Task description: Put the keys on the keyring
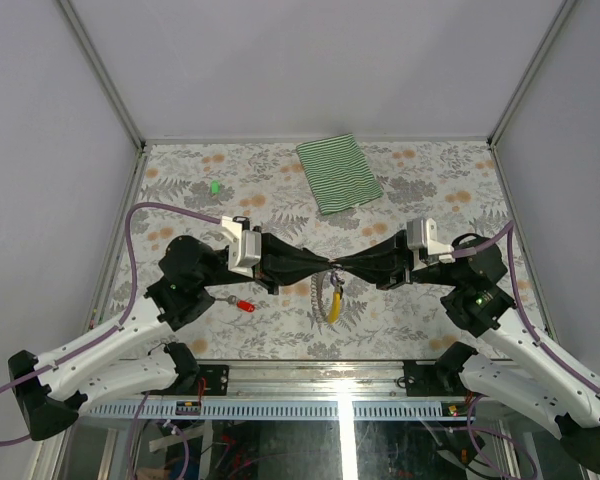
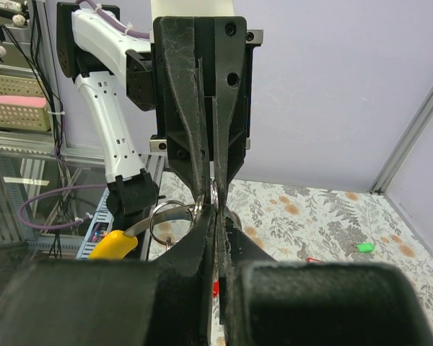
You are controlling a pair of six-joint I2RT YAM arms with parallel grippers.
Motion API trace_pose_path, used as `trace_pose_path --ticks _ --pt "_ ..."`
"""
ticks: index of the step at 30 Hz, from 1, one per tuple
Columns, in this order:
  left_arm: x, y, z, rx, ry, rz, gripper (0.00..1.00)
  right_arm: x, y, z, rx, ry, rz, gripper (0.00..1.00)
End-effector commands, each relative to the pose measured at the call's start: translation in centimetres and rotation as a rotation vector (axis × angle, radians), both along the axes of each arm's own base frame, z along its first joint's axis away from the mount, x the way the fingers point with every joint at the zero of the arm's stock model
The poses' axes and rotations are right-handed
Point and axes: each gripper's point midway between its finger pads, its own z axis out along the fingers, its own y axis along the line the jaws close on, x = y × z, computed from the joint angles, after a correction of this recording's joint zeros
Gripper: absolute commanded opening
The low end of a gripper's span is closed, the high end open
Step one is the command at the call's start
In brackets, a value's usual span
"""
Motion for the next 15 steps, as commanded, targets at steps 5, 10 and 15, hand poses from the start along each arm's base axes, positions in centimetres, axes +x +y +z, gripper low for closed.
trace_pose_path --ticks 5,10,15 --pt "-0.2 -0.03 1.09 -0.015 -0.043 -0.012 0.18 -0.79 -0.43 1.38 0.023 -0.072 0.005 0.0" --pt "-0.69 0.3 0.94 -0.009 -0.059 -0.023 0.28 -0.78 -0.69 1.85 0.037 -0.086 -0.011 0.0" --pt "-0.77 0.72 1.14 -0.032 -0.056 -0.01 0.27 -0.8 -0.82 2.18 0.046 -0.092 -0.017 0.0"
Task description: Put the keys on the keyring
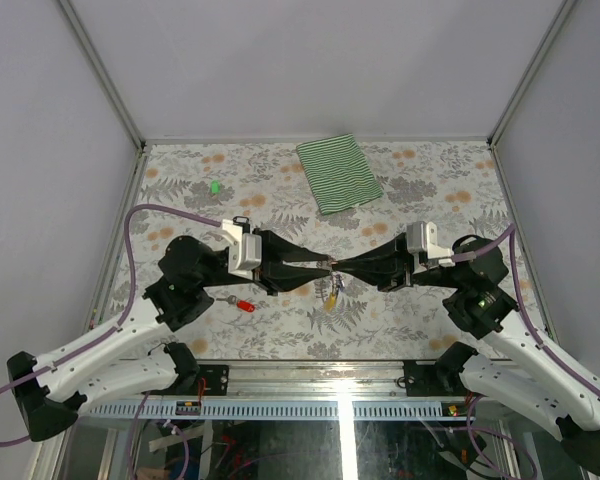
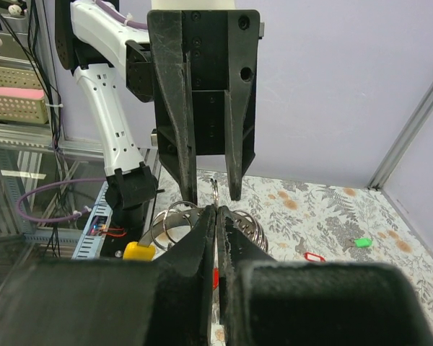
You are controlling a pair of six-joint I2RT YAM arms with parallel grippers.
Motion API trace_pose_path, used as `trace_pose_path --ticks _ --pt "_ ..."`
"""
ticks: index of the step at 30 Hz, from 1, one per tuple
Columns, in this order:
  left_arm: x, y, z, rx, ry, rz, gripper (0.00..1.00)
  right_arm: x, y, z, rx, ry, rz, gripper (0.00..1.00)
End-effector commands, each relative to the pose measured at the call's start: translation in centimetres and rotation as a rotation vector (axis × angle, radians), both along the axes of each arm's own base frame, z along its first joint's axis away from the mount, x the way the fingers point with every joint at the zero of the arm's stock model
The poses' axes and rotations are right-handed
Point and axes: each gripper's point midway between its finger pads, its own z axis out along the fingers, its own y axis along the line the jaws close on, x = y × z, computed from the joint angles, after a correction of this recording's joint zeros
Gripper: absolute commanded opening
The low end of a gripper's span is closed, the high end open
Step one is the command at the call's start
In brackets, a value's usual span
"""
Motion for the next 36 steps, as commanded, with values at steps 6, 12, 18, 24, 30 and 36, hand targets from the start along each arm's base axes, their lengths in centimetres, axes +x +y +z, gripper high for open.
trace_pose_path --ticks 6,12,18,24,30,36 --pt "-0.7 0.9 1.8 -0.076 -0.044 -0.002 0.25 -0.7 -0.6 2.7 0.07 -0.084 -0.011 0.0" --pt "-0.3 0.8 1.8 -0.09 -0.027 0.016 0.25 -0.7 -0.7 2.8 0.073 -0.086 -0.011 0.0" --pt "0.0 0.5 1.8 -0.099 -0.019 0.017 0.23 -0.8 -0.6 2.7 0.069 -0.085 -0.001 0.0" --pt "0.2 0.2 1.9 -0.101 -0.02 0.014 0.2 -0.8 -0.5 2.6 0.065 -0.081 0.005 0.0" --pt "0.4 0.0 1.7 -0.092 -0.011 0.015 0.18 -0.9 -0.5 2.7 0.065 -0.082 0.01 0.0" --pt "0.7 -0.3 1.4 -0.077 -0.003 0.016 0.11 -1.0 -0.5 2.5 0.061 -0.08 0.015 0.0"
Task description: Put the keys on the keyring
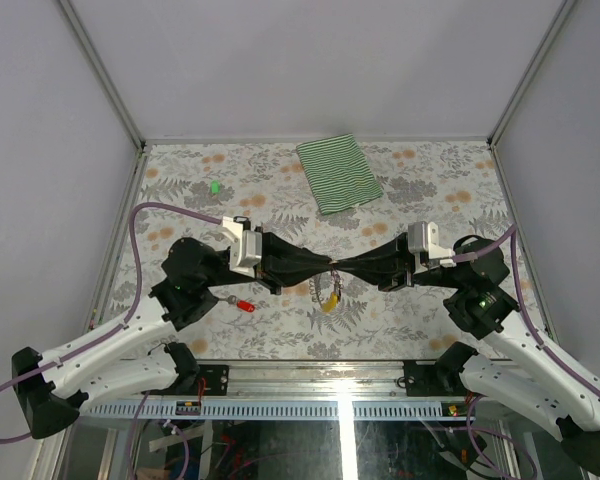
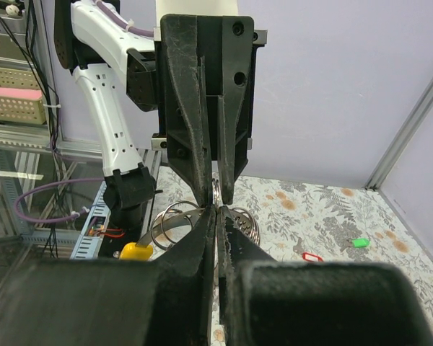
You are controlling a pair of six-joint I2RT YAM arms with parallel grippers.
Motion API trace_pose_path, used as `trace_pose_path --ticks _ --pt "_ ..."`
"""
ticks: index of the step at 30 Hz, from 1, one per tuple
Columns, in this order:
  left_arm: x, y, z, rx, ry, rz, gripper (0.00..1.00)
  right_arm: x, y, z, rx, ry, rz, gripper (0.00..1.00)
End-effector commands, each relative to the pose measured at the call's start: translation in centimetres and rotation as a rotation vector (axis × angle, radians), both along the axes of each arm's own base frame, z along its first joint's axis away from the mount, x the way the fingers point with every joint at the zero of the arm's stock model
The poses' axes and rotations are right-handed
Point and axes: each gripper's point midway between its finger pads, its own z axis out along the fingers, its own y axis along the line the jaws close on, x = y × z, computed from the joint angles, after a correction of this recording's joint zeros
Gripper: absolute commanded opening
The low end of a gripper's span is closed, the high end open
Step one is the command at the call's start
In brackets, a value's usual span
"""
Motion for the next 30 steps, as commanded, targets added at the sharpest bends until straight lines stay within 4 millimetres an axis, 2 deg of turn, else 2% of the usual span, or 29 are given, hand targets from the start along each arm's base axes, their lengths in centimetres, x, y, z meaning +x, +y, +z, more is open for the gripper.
trace_pose_path --ticks 1,2,3,7,11,17,23,30 --pt "0.3 -0.1 1.1 -0.029 -0.017 0.011 0.07 -1.0 -0.4 2.4 0.057 -0.078 0.017 0.0" --pt "0.3 -0.1 1.1 -0.024 -0.016 0.011 0.02 -0.9 -0.4 2.4 0.056 -0.076 0.017 0.0" --pt "0.4 -0.2 1.0 -0.018 -0.015 0.011 0.0 -0.9 -0.4 2.3 0.054 -0.078 0.015 0.0" --pt "0.4 -0.1 0.7 0.023 -0.026 0.016 0.0 -1.0 -0.6 2.1 0.036 -0.087 0.005 0.02" --pt "0.3 0.3 0.5 0.077 -0.051 0.031 0.0 -0.7 -1.0 1.7 0.007 -0.105 -0.036 0.19" --pt "0.3 0.7 -0.9 0.211 -0.047 0.037 0.0 -0.4 -1.7 0.7 -0.049 -0.116 -0.08 0.28" --pt "0.3 0.9 -2.5 0.344 -0.032 0.024 0.0 0.4 -1.7 -0.3 -0.089 -0.095 -0.114 0.3" --pt "0.8 0.9 -3.6 0.444 -0.029 0.028 0.0 1.3 -0.8 -1.3 -0.125 -0.05 -0.113 0.33"
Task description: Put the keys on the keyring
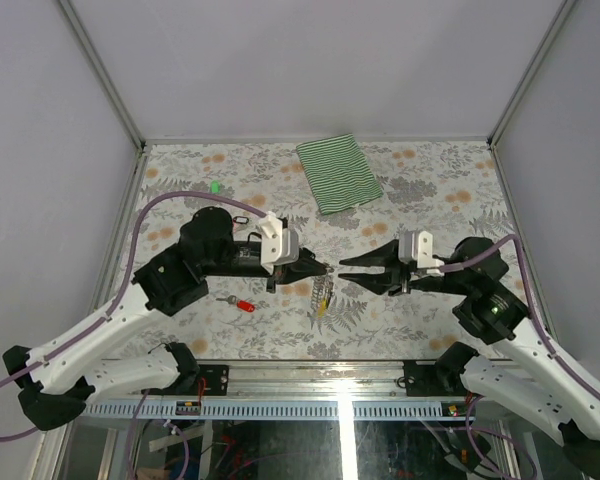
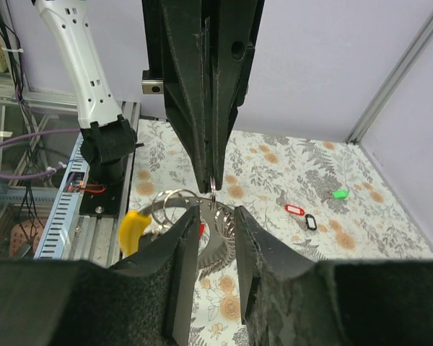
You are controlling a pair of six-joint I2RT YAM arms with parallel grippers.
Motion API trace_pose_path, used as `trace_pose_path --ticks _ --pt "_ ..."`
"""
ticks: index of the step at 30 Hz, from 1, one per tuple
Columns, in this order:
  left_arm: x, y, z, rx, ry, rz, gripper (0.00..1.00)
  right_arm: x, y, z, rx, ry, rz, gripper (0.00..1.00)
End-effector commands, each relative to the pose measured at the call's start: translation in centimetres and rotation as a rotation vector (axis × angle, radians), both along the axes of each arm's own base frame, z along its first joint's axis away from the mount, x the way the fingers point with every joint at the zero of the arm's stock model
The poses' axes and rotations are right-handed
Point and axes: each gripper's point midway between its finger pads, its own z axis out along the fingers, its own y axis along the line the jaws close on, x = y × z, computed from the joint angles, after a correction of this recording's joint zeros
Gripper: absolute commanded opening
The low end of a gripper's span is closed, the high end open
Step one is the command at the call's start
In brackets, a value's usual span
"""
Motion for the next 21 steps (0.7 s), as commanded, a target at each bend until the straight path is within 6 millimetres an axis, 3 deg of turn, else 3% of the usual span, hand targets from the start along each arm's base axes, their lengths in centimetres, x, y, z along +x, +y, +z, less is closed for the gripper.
trace_pose_path --ticks 1,9,21 --pt "0.3 0.3 -0.2 0.069 -0.031 -0.003 0.0 0.6 0.4 1.4 0.007 -0.017 -0.014 0.33" --pt "1.0 0.3 -1.0 0.143 -0.04 0.006 0.0 1.2 1.3 0.1 -0.036 0.027 0.007 0.35" --pt "1.3 0.0 -1.2 0.176 -0.047 0.001 0.0 0.6 2.0 -0.6 -0.063 0.059 0.074 0.26"
